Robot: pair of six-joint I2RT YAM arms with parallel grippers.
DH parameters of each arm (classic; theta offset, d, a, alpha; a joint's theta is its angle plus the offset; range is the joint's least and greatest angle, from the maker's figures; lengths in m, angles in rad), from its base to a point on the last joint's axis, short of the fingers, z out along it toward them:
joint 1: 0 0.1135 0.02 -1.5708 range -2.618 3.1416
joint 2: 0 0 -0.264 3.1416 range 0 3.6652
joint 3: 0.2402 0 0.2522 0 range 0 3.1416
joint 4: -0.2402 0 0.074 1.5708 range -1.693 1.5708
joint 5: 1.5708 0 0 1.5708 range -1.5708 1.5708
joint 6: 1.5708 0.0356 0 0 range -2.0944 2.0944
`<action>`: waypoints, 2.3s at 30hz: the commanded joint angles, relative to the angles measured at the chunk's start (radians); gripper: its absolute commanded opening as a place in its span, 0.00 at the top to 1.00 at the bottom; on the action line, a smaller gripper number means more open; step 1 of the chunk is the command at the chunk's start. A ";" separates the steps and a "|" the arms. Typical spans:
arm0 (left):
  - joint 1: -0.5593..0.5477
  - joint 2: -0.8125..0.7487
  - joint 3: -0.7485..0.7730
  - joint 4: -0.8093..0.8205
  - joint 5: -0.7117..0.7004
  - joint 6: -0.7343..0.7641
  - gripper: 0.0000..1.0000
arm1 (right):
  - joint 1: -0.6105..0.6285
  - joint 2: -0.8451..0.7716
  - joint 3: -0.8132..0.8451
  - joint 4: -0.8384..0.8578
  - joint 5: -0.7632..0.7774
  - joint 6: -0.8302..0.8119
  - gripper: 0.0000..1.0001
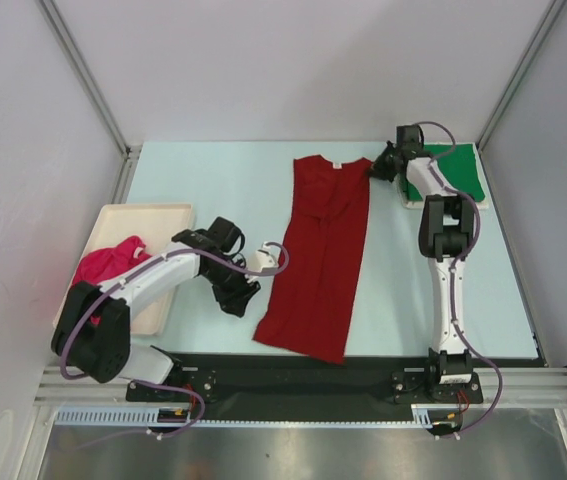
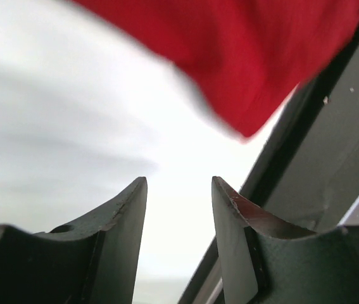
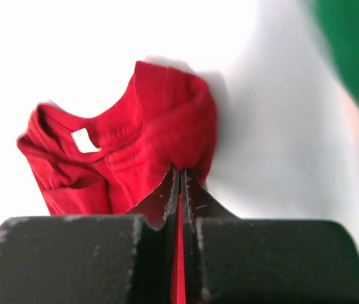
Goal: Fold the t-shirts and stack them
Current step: Fold the tshirt
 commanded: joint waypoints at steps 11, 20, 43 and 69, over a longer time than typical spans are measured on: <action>-0.254 0.013 0.061 0.171 -0.084 0.056 0.50 | 0.048 -0.146 0.048 0.044 0.037 -0.027 0.48; -0.498 0.013 -0.016 0.236 -0.219 0.216 0.42 | 0.123 -0.723 -0.687 -0.013 0.168 -0.092 0.44; -0.610 0.110 -0.099 0.348 -0.233 0.150 0.86 | 0.696 -1.441 -1.680 -0.102 0.133 0.319 0.52; -0.201 0.111 0.278 0.179 -0.056 0.110 1.00 | 0.394 -1.261 -1.243 -0.169 0.098 -0.052 1.00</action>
